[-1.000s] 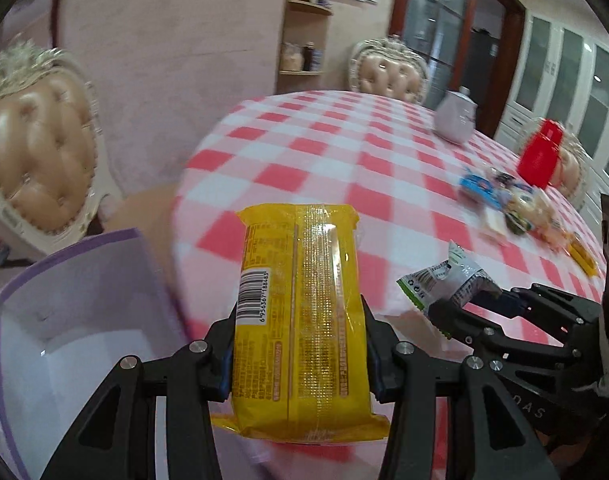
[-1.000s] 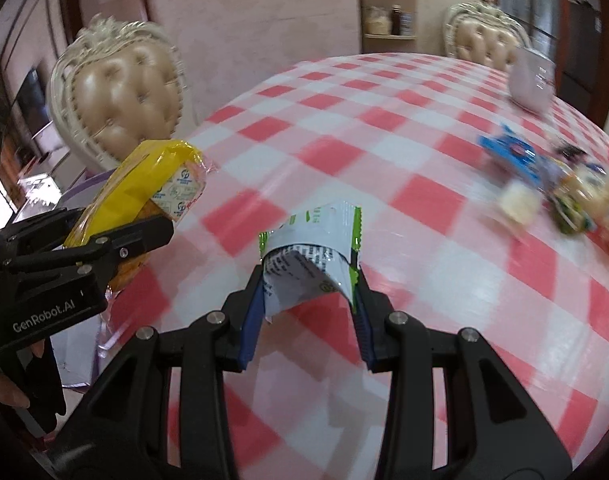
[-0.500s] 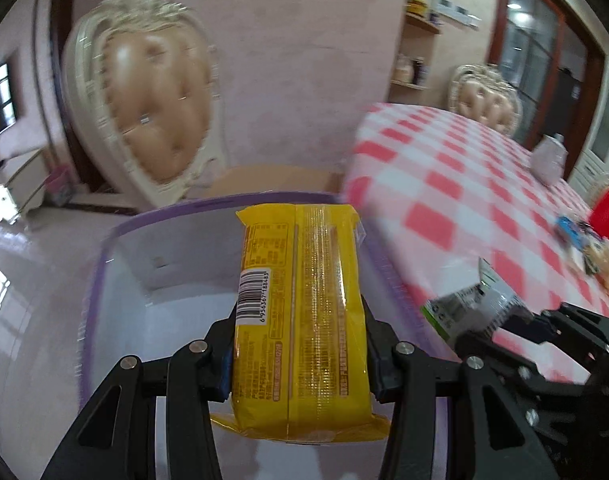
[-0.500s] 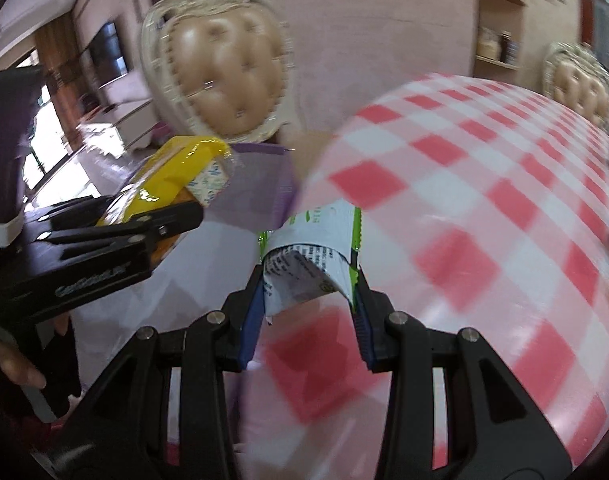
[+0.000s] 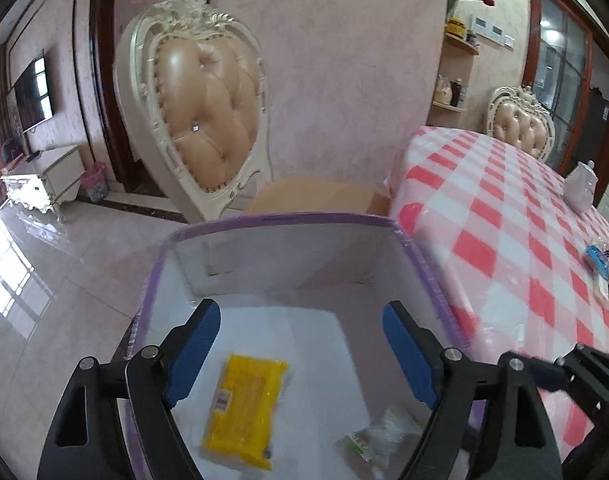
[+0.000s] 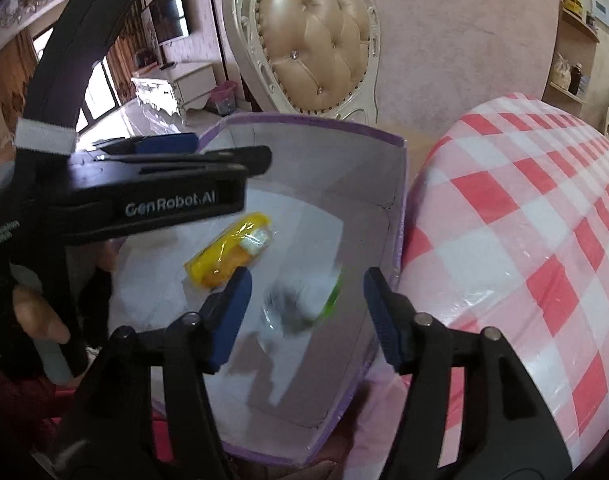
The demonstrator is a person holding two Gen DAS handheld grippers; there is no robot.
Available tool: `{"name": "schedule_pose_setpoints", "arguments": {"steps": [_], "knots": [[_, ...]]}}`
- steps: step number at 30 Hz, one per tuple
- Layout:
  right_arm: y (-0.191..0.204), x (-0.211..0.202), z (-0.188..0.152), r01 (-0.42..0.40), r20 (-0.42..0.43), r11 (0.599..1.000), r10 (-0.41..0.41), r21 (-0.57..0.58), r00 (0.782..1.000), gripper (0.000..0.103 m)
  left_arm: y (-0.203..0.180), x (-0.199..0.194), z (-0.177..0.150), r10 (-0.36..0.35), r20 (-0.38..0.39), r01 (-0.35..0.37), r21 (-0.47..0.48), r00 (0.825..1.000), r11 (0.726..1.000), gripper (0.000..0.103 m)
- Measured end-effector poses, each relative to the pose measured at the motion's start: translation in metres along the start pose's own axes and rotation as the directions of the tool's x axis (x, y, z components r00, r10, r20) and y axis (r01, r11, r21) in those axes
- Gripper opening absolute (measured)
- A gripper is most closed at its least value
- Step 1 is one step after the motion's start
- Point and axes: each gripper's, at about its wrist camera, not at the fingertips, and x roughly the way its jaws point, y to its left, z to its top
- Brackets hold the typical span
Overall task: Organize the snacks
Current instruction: 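Bring both open grippers back over the snack pile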
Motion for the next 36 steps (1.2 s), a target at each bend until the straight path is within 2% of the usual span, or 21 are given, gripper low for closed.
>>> {"name": "schedule_pose_setpoints", "arguments": {"steps": [6,9,11,12,13,15,16,18,19,20,21,23,24,26,28,30,33,34,36], "knots": [[-0.069,-0.050,-0.022,0.137,0.061,0.984,-0.144,0.118,0.988,0.066,-0.075,-0.007,0.010,-0.116,0.008,0.114,0.093,0.993,0.989,0.085],[-0.120,-0.090,-0.046,0.223,0.082,0.948,-0.247,0.228,0.965,0.070,-0.139,-0.007,0.012,-0.222,-0.014,0.221,0.171,0.975,0.960,0.085],[-0.159,-0.121,-0.070,0.299,0.073,0.901,-0.337,0.315,0.939,0.071,-0.183,-0.004,0.011,-0.291,-0.059,0.296,0.216,0.955,0.930,0.085],[-0.181,-0.137,-0.087,0.337,0.062,0.867,-0.384,0.368,0.921,0.071,-0.216,-0.001,0.009,-0.348,-0.105,0.363,0.239,0.932,0.901,0.085],[-0.195,-0.148,-0.096,0.357,0.053,0.844,-0.410,0.399,0.911,0.072,-0.237,0.001,0.005,-0.381,-0.132,0.402,0.248,0.915,0.881,0.085],[-0.233,-0.178,-0.126,0.421,0.012,0.762,-0.489,0.492,0.872,0.072,-0.284,0.006,-0.003,-0.434,-0.186,0.471,0.273,0.882,0.839,0.085],[-0.255,-0.200,-0.147,0.455,-0.013,0.701,-0.538,0.550,0.843,0.072,-0.312,0.009,-0.008,-0.448,-0.211,0.494,0.299,0.869,0.817,0.085],[-0.280,-0.230,-0.172,0.492,-0.037,0.622,-0.598,0.609,0.801,0.072,-0.354,0.016,-0.016,-0.459,-0.256,0.524,0.344,0.851,0.779,0.085],[-0.300,-0.254,-0.194,0.515,-0.062,0.550,-0.641,0.658,0.765,0.072,-0.376,0.022,-0.020,-0.460,-0.281,0.537,0.369,0.843,0.759,0.085],[-0.313,-0.271,-0.209,0.515,-0.077,0.496,-0.664,0.699,0.744,0.072,-0.398,0.029,-0.022,-0.451,-0.303,0.542,0.397,0.839,0.741,0.085],[-0.321,-0.282,-0.219,0.509,-0.085,0.460,-0.675,0.727,0.733,0.072,-0.416,0.034,-0.023,-0.438,-0.313,0.537,0.424,0.843,0.729,0.085],[-0.343,-0.318,-0.251,0.475,-0.105,0.346,-0.710,0.809,0.696,0.072,-0.439,0.043,-0.024,-0.414,-0.308,0.515,0.469,0.857,0.717,0.085],[-0.347,-0.327,-0.258,0.467,-0.108,0.320,-0.720,0.824,0.685,0.072,-0.451,0.047,-0.023,-0.396,-0.291,0.491,0.499,0.871,0.714,0.085],[-0.359,-0.351,-0.275,0.456,-0.113,0.271,-0.748,0.848,0.654,0.073,-0.460,0.054,-0.023,-0.381,-0.298,0.484,0.522,0.875,0.702,0.085],[-0.370,-0.366,-0.285,0.481,-0.127,0.257,-0.766,0.838,0.630,0.079,-0.465,0.060,-0.021,-0.388,-0.331,0.509,0.511,0.860,0.693,0.085],[-0.386,-0.372,-0.294,0.517,-0.146,0.271,-0.763,0.812,0.629,0.089,-0.471,0.065,-0.019,-0.401,-0.348,0.530,0.504,0.847,0.682,0.085],[-0.419,-0.376,-0.309,0.541,-0.183,0.277,-0.739,0.794,0.648,0.092,-0.479,0.066,-0.024,-0.391,-0.344,0.520,0.527,0.854,0.673,0.085],[-0.435,-0.376,-0.312,0.528,-0.179,0.294,-0.719,0.797,0.671,0.092,-0.481,0.065,-0.025,-0.386,-0.341,0.514,0.538,0.857,0.668,0.085],[-0.453,-0.374,-0.314,0.527,-0.171,0.332,-0.699,0.782,0.694,0.092,-0.481,0.064,-0.026,-0.393,-0.345,0.523,0.538,0.852,0.661,0.086]]}}
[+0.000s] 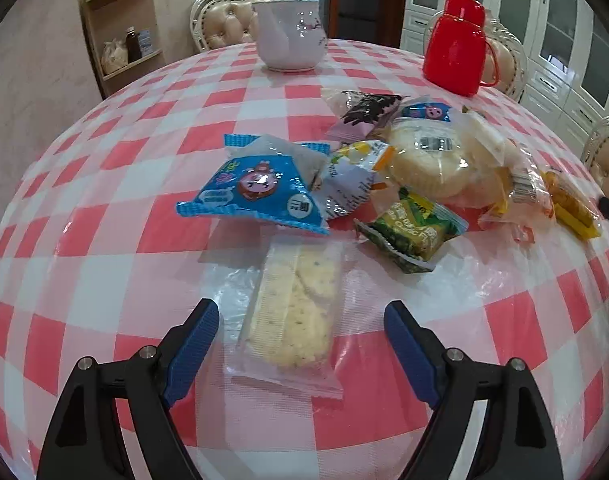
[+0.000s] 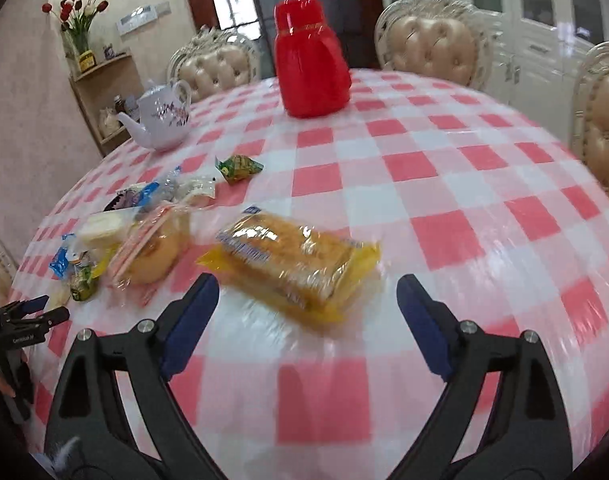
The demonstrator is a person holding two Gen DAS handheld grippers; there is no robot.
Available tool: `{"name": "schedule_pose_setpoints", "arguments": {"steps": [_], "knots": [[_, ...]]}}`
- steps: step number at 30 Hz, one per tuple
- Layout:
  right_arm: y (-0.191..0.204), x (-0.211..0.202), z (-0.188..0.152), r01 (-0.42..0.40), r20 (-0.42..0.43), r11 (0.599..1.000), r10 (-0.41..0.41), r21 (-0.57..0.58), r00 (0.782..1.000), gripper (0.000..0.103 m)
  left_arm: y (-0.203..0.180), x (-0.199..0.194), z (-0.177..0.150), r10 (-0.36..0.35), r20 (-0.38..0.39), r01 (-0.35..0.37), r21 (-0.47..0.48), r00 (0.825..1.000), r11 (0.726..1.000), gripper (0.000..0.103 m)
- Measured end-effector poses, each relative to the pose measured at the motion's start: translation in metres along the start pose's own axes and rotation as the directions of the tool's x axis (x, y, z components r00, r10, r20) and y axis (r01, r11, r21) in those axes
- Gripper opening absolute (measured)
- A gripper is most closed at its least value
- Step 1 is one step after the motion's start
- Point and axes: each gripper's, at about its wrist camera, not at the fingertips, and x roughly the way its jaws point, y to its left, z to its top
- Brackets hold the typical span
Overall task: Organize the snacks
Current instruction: 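Bring both open grippers back over the snack pile, then grasp a clear-wrapped cake with the left gripper while the right grasps a yellow-wrapped bread roll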
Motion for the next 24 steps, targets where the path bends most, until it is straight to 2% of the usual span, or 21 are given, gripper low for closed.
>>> {"name": "schedule_pose_setpoints", "arguments": {"steps": [5,9,11,13,14,15,16,19,22,24], "knots": [[-0.002,0.025,0.021,-0.087,-0.008,0.993,0.087,-0.077,0.996,0.092,-0.002,0.000,-0.001,-0.011,-0.008,0.011,0.010,1.000,1.000,0.091],[-0.012,0.053,0.033,-0.152,-0.068,0.988,0.149,-0.031,0.986,0.093,-0.004,0.003,0.001,-0.020,-0.021,0.021,0.025,1.000,0.999,0.098],[-0.009,0.066,0.029,-0.166,-0.150,0.986,0.160,-0.028,0.976,0.093,-0.005,0.004,0.001,-0.020,-0.033,0.020,0.027,0.999,0.999,0.103],[-0.003,0.061,0.026,-0.222,-0.168,0.974,0.212,-0.042,0.963,0.093,-0.005,0.004,0.000,-0.021,-0.033,0.022,0.028,0.999,0.999,0.103],[0.004,0.055,0.021,-0.279,-0.197,0.958,0.262,-0.063,0.945,0.093,-0.004,0.005,0.000,-0.022,-0.033,0.023,0.029,0.999,0.999,0.103],[0.010,0.053,0.018,-0.291,-0.208,0.953,0.268,-0.087,0.941,0.093,-0.004,0.005,0.000,-0.022,-0.034,0.023,0.030,0.999,0.999,0.103],[0.020,0.048,0.012,-0.282,-0.219,0.949,0.248,-0.142,0.944,0.093,-0.004,0.005,0.001,-0.024,-0.035,0.025,0.031,0.999,0.999,0.103],[0.051,0.042,-0.010,-0.188,-0.222,0.937,0.124,-0.293,0.967,0.093,-0.003,0.005,0.001,-0.030,-0.038,0.031,0.032,0.999,0.999,0.103],[0.063,0.050,-0.015,-0.136,-0.210,0.940,0.072,-0.313,0.975,0.093,-0.003,0.006,0.003,-0.031,-0.040,0.032,0.032,0.999,0.999,0.103],[0.068,0.056,-0.013,-0.093,-0.207,0.949,0.030,-0.302,0.978,0.086,-0.003,0.007,0.004,-0.032,-0.042,0.034,0.032,0.999,0.999,0.103]]}}
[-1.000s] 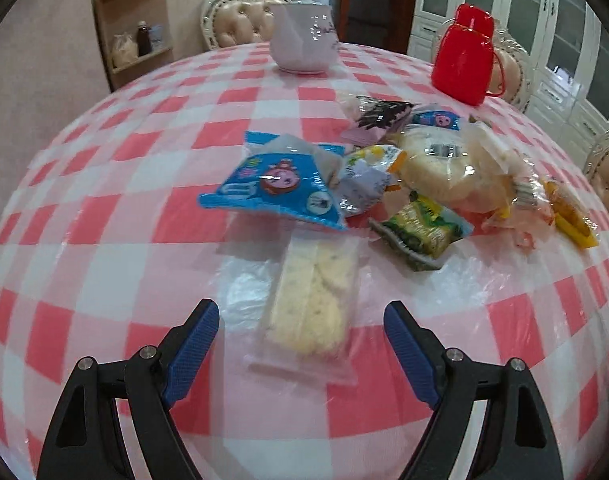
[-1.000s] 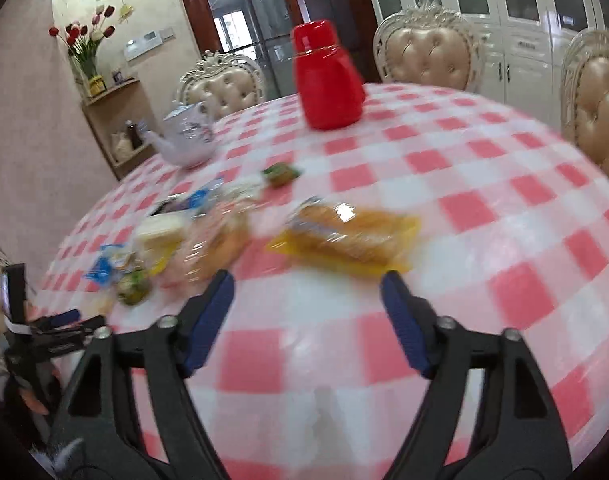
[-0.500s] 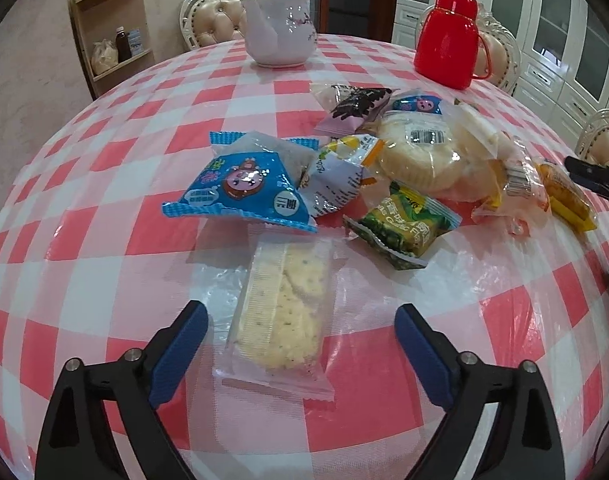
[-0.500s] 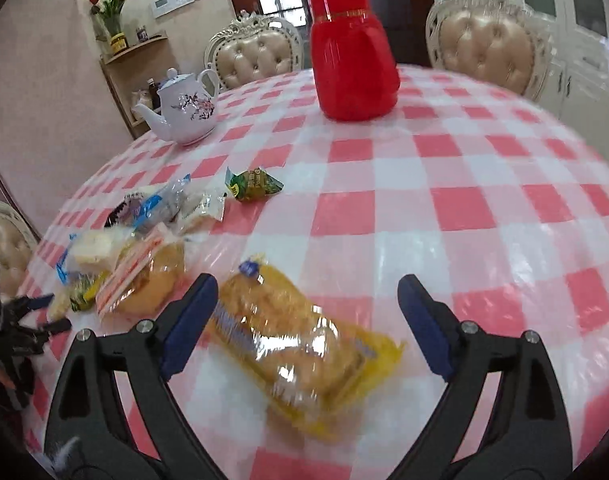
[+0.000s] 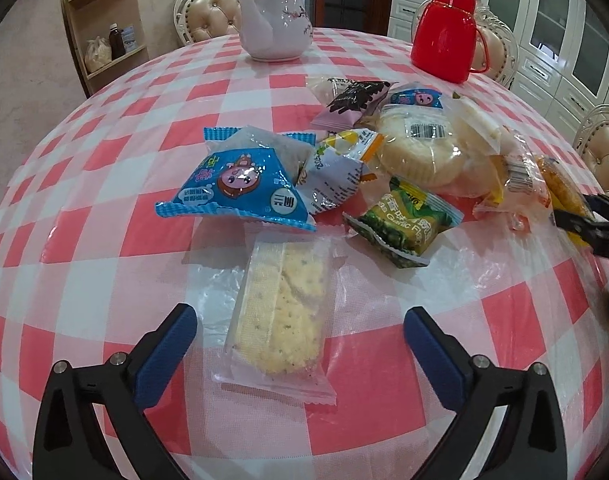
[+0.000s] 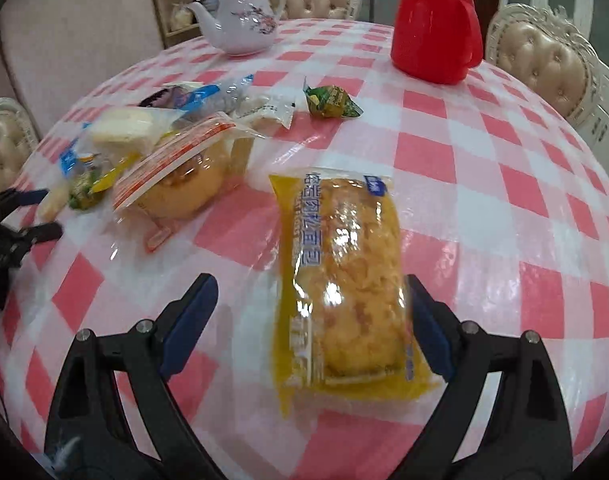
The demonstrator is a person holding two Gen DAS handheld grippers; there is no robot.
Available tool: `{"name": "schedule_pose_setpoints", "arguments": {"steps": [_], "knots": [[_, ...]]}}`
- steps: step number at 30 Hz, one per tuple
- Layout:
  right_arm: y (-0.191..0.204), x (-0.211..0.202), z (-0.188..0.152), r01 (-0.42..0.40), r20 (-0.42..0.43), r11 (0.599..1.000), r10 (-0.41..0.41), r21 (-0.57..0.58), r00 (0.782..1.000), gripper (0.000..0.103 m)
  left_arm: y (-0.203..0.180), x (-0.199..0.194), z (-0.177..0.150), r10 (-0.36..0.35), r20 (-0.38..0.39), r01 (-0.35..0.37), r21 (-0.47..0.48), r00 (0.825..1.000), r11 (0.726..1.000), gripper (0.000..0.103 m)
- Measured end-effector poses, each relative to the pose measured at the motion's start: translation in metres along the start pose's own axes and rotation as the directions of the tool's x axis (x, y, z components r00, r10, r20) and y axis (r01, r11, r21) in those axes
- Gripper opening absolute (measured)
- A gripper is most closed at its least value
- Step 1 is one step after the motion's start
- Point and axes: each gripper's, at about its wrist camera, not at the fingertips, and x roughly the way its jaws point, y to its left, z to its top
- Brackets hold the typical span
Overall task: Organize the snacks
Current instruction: 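Grasp a clear-wrapped cake with the left gripper while the right grasps a yellow-wrapped bread roll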
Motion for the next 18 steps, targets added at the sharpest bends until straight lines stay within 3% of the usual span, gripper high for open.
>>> {"name": "schedule_pose_setpoints", "arguments": {"steps": [2,3,4,6,8,18], "knots": [[-0.003,0.000,0.001,0.043,0.004,0.998,-0.043,0.055,0.999,0.054,0.001,0.000,0.000,-0.005,0.004,0.005,-0.006,1.000,1.000,0.103],[-0.009,-0.005,0.001,0.039,0.007,0.995,-0.039,0.092,0.999,0.053,0.003,-0.002,0.000,-0.004,0.015,0.004,-0.020,1.000,1.000,0.096],[-0.013,-0.008,0.002,0.036,0.002,0.991,-0.037,0.130,0.999,0.052,0.007,-0.005,-0.001,0.016,0.039,-0.014,-0.041,0.999,0.999,0.072],[-0.007,-0.016,-0.003,0.078,-0.001,0.982,-0.079,0.171,0.997,0.051,0.016,-0.011,-0.002,0.025,0.085,-0.021,-0.054,0.996,0.998,0.036],[0.003,-0.025,-0.008,0.071,0.018,0.979,-0.076,0.192,0.997,0.051,0.021,-0.012,-0.003,-0.011,0.092,0.017,-0.066,0.996,0.998,0.036],[0.066,-0.073,-0.035,-0.015,0.174,0.968,-0.030,0.249,0.984,0.051,0.024,-0.024,-0.015,-0.029,0.114,0.039,-0.080,0.993,0.996,0.036]]}}
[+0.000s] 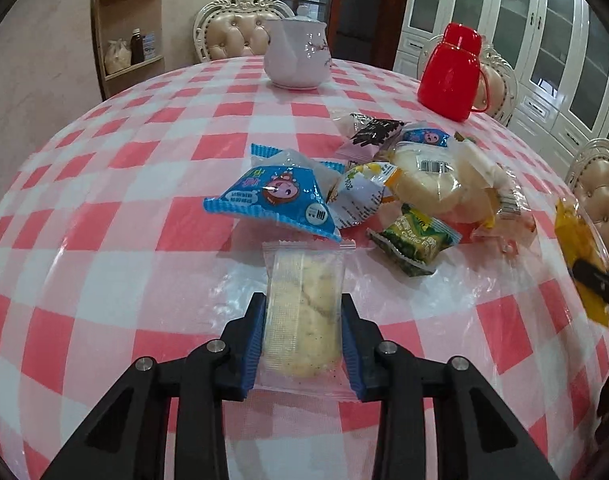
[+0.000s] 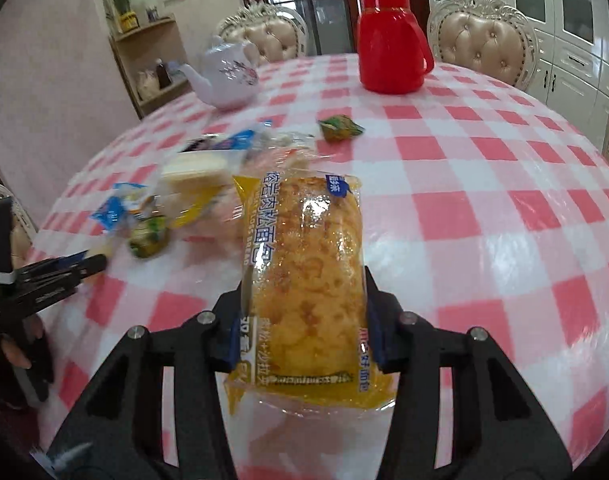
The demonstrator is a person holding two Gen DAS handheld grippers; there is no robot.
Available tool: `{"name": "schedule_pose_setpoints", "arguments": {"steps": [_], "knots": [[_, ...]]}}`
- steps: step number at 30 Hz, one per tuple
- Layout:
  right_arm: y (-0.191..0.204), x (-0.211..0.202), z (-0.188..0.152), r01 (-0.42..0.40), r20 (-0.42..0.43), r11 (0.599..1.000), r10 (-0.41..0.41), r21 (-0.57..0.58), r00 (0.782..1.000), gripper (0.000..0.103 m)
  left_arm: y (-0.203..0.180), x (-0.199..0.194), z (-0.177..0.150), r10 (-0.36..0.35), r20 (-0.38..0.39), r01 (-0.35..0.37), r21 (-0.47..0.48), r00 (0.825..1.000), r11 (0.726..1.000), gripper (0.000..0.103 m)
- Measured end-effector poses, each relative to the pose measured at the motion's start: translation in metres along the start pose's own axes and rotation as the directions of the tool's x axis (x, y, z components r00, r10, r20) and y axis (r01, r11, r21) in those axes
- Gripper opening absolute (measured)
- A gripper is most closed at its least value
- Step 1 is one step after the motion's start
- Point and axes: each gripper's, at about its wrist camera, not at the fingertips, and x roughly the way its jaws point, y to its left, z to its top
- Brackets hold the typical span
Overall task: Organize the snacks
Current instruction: 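Grasp a clear-wrapped cake with the left gripper while the right grasps a yellow-wrapped bread roll, then carry the cake and bread roll in both grippers over the purple-rimmed box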
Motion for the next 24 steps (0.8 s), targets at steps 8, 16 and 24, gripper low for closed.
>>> {"name": "schedule_pose_setpoints", "arguments": {"steps": [8,16,24], "knots": [[0.040,-0.007,-0.017,-0.087,0.011,0.996,0.087,-0.024,0.996,0.051,0.009,-0.032,-0.014,0.018,0.065,-0.015,-0.051,0.998,0.999,0.036],[0.089,-0.003,-0.033,-0.163,-0.024,0.982,0.161,-0.096,0.987,0.051,0.020,-0.054,-0.032,0.068,0.102,-0.059,-0.081,0.992,0.995,0.036],[0.128,0.002,-0.046,-0.220,-0.060,0.966,0.214,-0.134,0.975,0.051,0.025,-0.069,-0.042,0.089,0.125,-0.078,-0.092,0.988,0.993,0.036]]}}
